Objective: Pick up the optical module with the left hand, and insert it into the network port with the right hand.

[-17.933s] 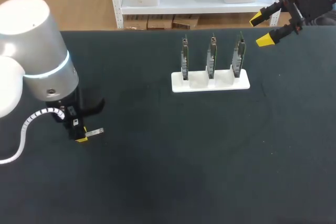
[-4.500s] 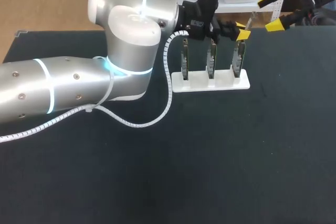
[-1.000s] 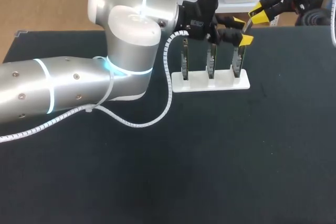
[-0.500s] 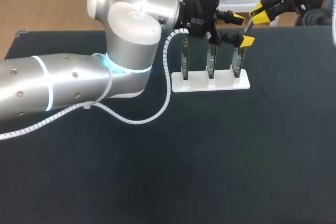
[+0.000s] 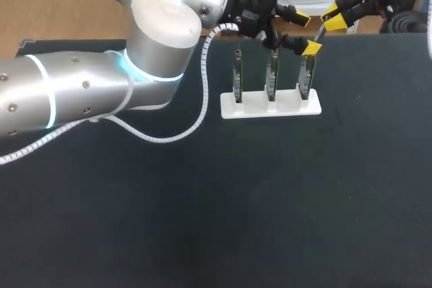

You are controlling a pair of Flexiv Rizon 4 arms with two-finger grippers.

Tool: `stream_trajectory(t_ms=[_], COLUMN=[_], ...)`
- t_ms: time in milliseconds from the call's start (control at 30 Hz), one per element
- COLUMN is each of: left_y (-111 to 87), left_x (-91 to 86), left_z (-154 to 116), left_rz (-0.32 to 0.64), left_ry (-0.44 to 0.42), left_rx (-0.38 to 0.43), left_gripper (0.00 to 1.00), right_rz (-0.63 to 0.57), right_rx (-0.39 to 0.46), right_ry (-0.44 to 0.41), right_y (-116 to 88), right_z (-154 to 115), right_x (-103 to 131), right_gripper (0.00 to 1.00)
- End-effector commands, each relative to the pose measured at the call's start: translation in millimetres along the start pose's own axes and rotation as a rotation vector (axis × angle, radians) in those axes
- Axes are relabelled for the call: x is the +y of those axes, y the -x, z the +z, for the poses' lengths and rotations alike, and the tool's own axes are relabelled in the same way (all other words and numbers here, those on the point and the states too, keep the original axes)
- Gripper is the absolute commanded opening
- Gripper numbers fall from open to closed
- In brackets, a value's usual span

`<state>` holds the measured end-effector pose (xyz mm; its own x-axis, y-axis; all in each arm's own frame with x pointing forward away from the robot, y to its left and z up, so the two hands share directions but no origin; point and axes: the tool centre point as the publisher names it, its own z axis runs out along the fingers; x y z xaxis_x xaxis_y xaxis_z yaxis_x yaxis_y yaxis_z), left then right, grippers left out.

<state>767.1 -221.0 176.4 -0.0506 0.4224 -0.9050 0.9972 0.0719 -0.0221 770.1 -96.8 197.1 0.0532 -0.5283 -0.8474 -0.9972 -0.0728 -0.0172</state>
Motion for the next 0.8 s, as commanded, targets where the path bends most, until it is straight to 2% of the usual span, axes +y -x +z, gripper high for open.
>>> stream_trajectory(t_ms=[33, 167, 633, 800], left_y=[-0.6, -5.1, -11.8, -15.8], left_x=[-1.2, -2.7, -8.3, -9.6], left_z=[-4, -5, -1, -1], left_rz=[-0.012, -0.021, -0.023, -0.030], left_ry=[-0.001, 0.004, 0.004, 0.004], left_rx=[0.035, 0.065, 0.084, 0.124], left_gripper=[1.00, 1.00, 1.00, 1.00], right_rz=[-0.002, -0.002, 0.008, 0.011], right_rx=[0.001, 0.001, 0.001, 0.002], right_ry=[0.002, 0.002, 0.003, 0.002], right_y=[0, 0, -1, -1], right_z=[0, 0, 0, 1], right_x=[-1, -1, 3, 3], right_gripper=[0.00, 0.00, 0.00, 0.00])
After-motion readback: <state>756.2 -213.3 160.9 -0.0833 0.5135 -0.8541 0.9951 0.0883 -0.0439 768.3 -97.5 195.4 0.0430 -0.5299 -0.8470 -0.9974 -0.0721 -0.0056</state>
